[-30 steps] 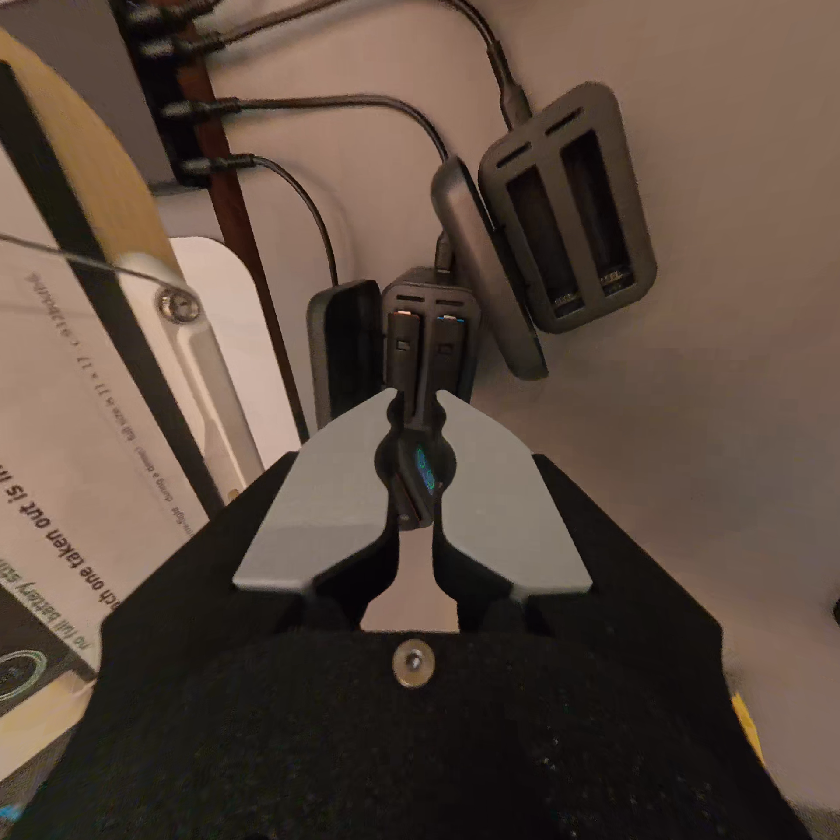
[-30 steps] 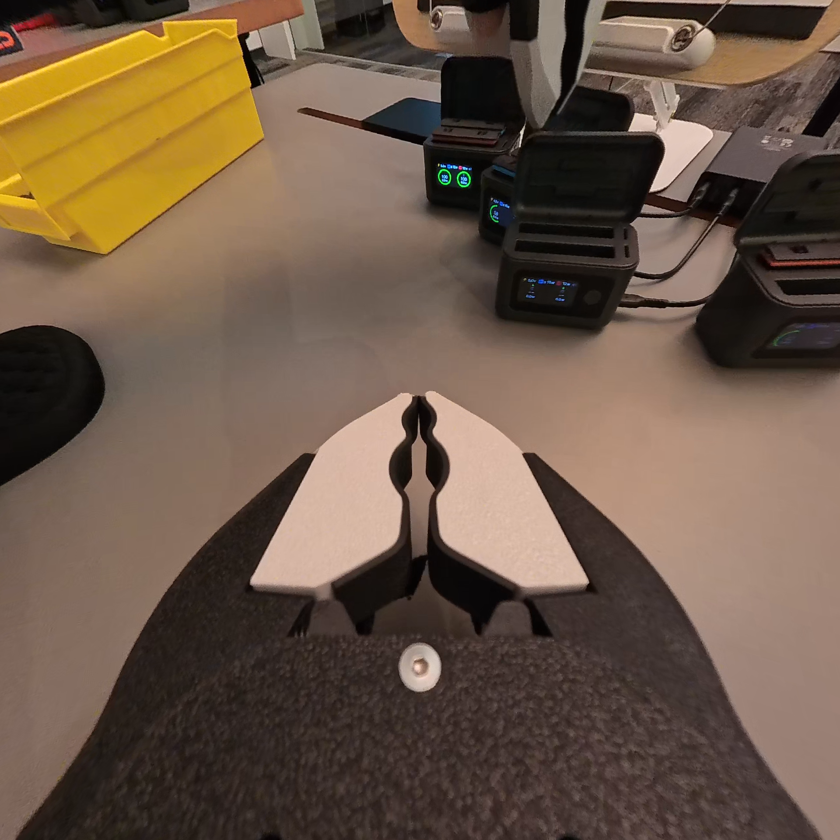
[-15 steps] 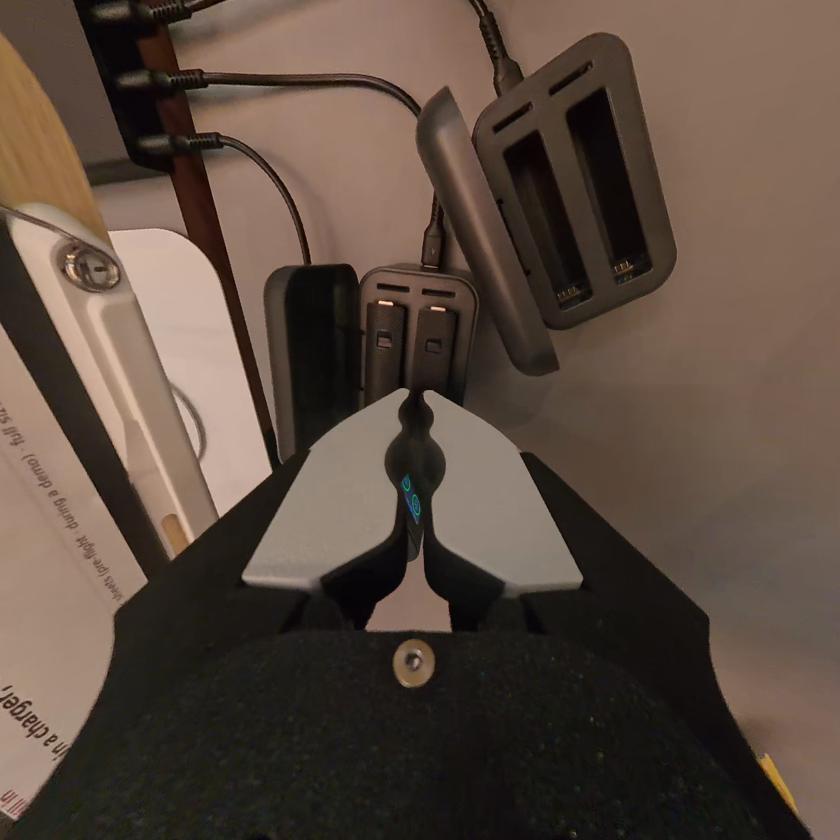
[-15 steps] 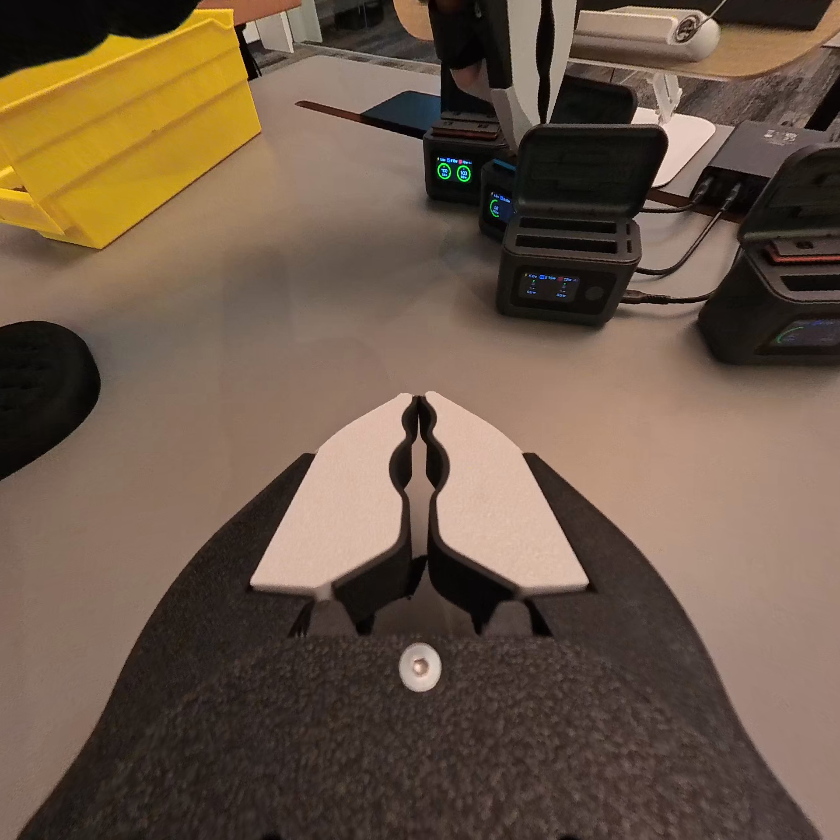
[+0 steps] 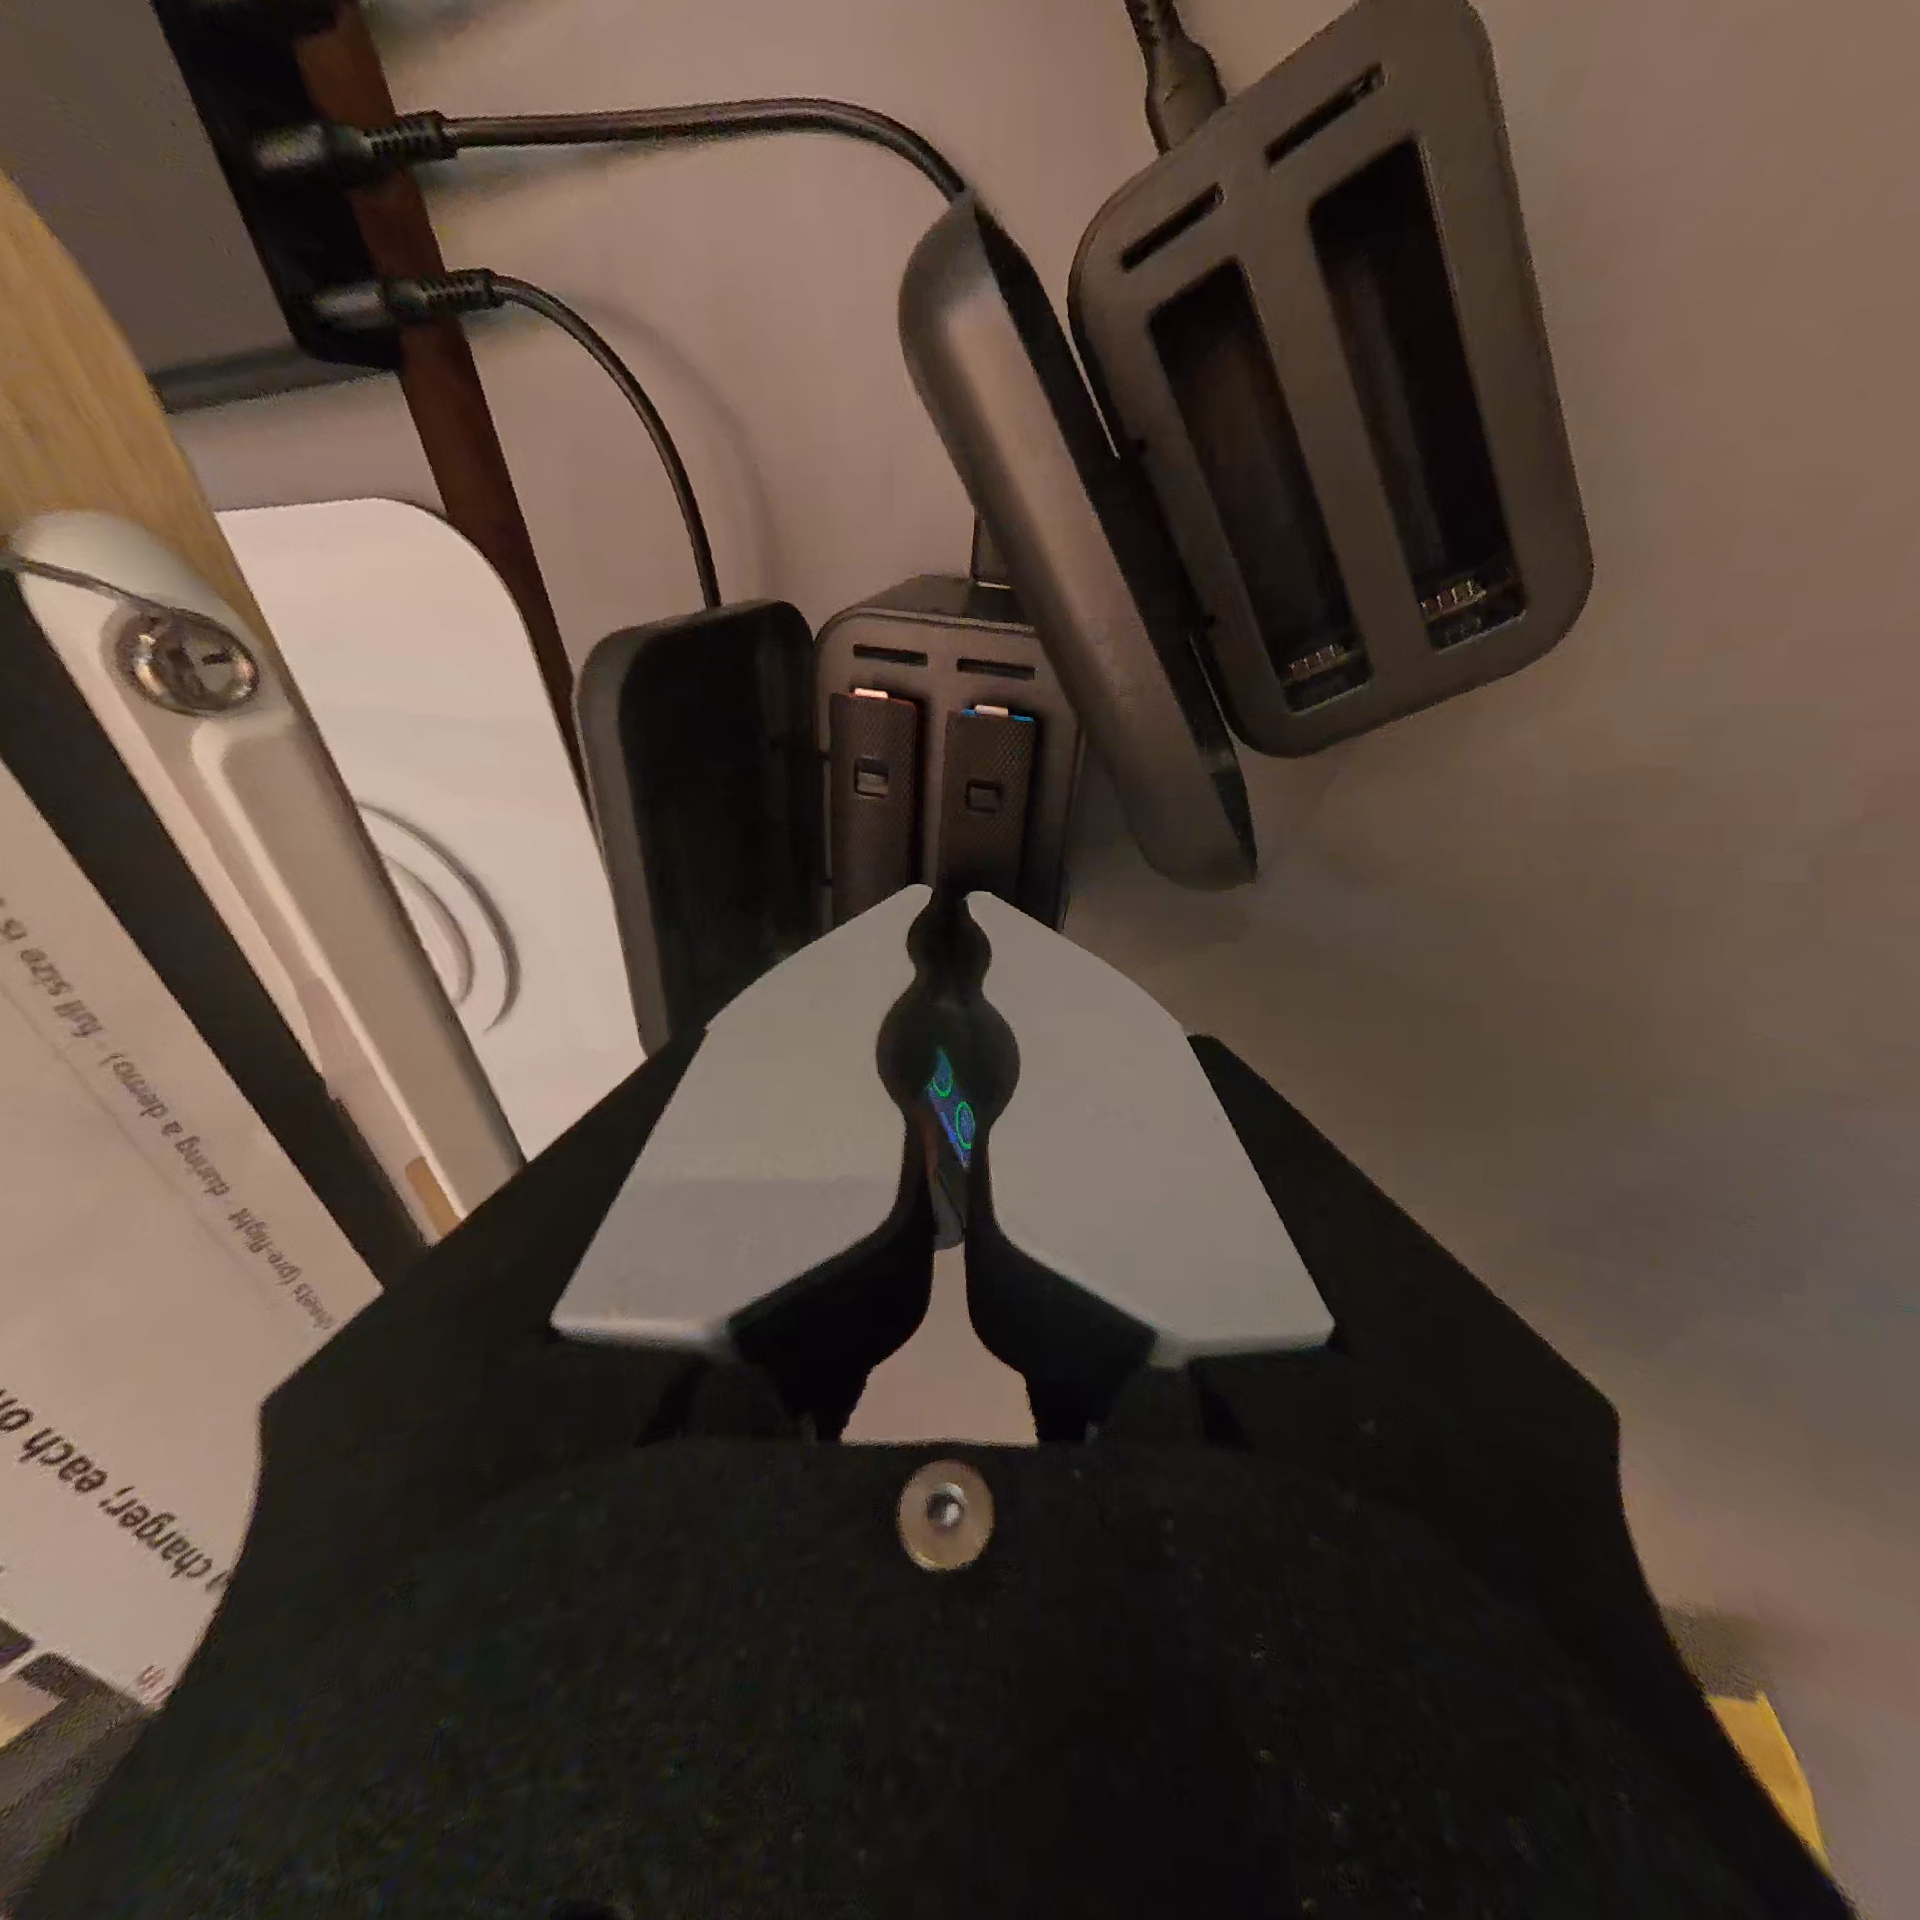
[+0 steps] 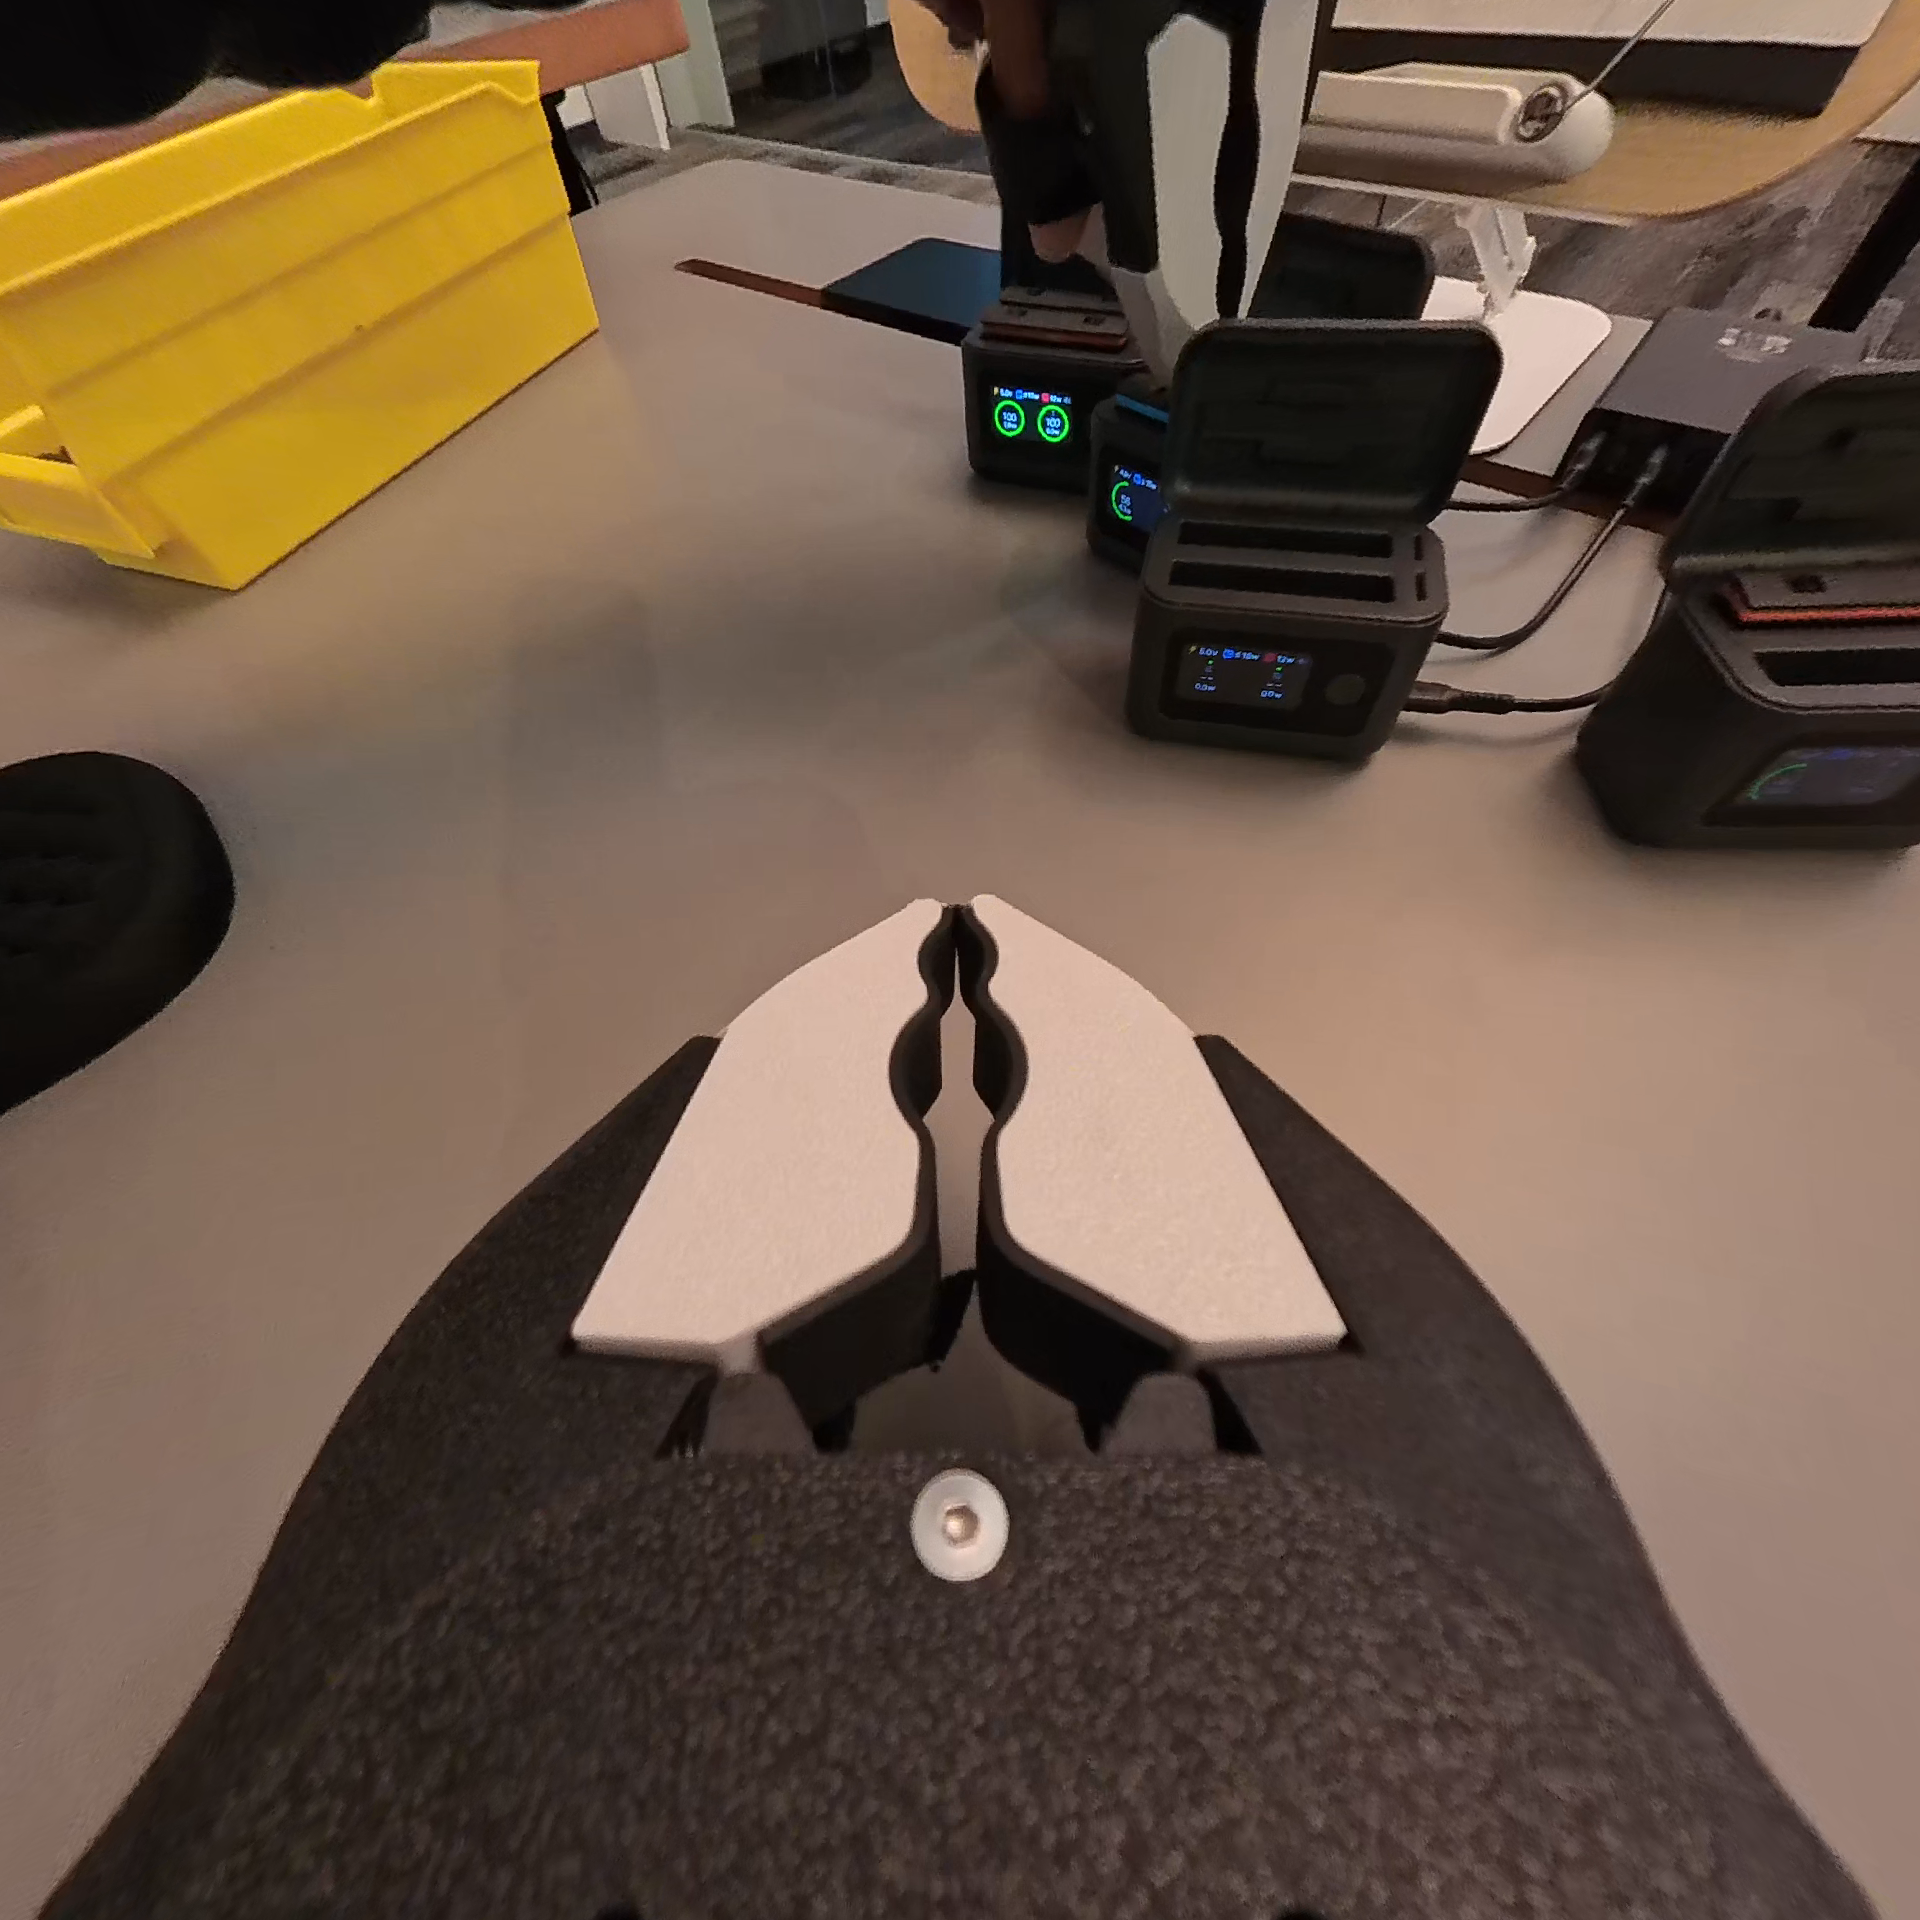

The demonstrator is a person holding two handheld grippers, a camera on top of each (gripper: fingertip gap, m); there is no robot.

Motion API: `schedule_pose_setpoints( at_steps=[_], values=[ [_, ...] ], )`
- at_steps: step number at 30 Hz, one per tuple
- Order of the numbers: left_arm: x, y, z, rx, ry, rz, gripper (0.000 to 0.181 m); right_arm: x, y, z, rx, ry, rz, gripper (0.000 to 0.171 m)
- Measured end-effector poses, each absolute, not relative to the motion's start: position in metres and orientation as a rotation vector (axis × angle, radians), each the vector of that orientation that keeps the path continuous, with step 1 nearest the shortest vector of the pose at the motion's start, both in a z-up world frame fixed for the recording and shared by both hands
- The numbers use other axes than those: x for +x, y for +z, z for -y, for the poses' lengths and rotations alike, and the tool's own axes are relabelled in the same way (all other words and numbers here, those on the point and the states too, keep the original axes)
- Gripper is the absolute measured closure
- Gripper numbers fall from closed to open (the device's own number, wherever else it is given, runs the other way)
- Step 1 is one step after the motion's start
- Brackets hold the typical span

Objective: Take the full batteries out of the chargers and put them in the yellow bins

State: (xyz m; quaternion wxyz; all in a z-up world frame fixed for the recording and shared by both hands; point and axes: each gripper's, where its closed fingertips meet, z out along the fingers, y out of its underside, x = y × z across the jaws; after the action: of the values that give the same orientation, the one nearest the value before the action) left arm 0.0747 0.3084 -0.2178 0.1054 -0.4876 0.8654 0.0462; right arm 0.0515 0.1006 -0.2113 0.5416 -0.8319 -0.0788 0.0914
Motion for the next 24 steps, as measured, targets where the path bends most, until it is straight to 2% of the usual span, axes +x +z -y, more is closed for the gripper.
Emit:
schedule_pose_setpoints(
  at_steps=[6,11,17,24],
  values=[
    [0.078,-0.205,-0.313,-1.363,0.052,-2.361,0.181,0.065,-0.210,-0.102,-1.969,0.162,0.133,0.171],
    [0.052,-0.140,-0.327,-1.341,-0.062,-2.056,0.181,0.070,-0.207,-0.103,-1.949,0.137,0.104,0.171],
    [-0.027,-0.063,-0.338,-1.350,-0.096,-1.754,0.181,0.071,-0.205,-0.103,-1.933,0.103,0.117,0.171],
    [-0.119,-0.071,-0.336,-1.447,-0.126,-1.607,0.181,0.068,-0.208,-0.103,-1.942,0.086,0.138,0.171]
  ],
)
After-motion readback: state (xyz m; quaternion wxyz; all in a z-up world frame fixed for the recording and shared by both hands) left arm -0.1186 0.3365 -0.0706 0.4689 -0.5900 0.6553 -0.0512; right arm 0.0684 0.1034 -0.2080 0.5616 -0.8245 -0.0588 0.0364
